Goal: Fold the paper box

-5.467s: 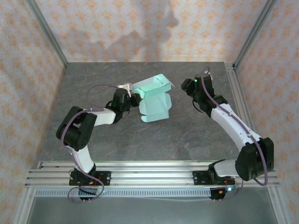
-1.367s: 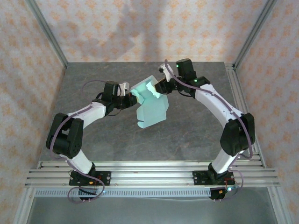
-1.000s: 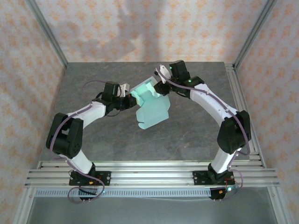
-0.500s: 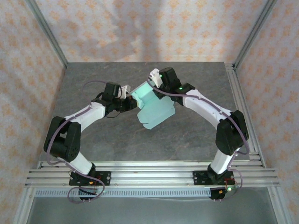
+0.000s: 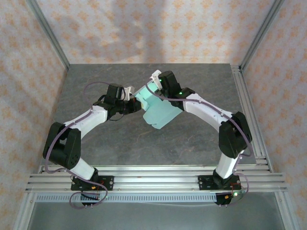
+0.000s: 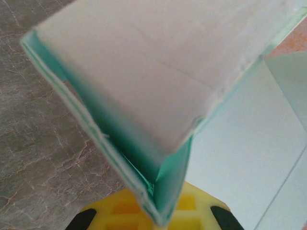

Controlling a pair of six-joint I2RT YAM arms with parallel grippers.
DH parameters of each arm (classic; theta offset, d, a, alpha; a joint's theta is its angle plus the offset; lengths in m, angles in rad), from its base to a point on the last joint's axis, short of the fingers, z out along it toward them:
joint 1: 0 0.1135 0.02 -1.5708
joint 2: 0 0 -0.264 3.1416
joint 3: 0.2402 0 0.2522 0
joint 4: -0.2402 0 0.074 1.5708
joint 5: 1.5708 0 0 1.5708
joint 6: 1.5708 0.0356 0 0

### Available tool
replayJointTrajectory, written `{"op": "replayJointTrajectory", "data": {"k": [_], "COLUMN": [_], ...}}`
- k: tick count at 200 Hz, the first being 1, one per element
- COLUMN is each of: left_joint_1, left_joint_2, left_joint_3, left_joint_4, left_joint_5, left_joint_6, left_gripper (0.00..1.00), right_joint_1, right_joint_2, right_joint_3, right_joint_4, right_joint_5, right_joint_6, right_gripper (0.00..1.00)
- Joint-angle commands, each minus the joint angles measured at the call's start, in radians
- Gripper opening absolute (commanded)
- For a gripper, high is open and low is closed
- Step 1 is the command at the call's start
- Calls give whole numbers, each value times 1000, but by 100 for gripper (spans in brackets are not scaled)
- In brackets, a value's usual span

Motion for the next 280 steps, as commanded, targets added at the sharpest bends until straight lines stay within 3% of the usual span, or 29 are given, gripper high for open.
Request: {"op": "replayJointTrajectory", "data": {"k": [1, 98, 162, 191, 231, 256, 280], "left_joint_1": [-10, -10, -10, -10, -10, -10, -10], "left_joint_2": [-36, -36, -42, -38, -34, -39, -36], "left_joint_3": [10, 8, 5, 2, 20, 16, 21], "left_joint_4": [31, 29, 25, 34, 1, 0, -14], "left_joint_5": [-5, -1, 1, 7, 18, 16, 16], "left_joint_6": [12, 18, 19, 18, 37, 37, 41], "left_gripper": [3, 3, 3, 3, 3, 3, 3], "right_joint_1": [6, -41, -63, -72, -82, -83, -82], "right_joint_2": [17, 63, 61, 56, 88, 104, 100], "right_joint_3": [-4, 53, 57, 71, 121, 150, 146], "right_joint_4": [4, -47, -53, -63, -94, -112, -105], "right_joint_5": [11, -43, -78, -103, -168, -201, -226], "right_joint_6": [-9, 17, 16, 24, 33, 33, 35], "right_gripper": [12, 28, 29, 38, 43, 43, 35]}}
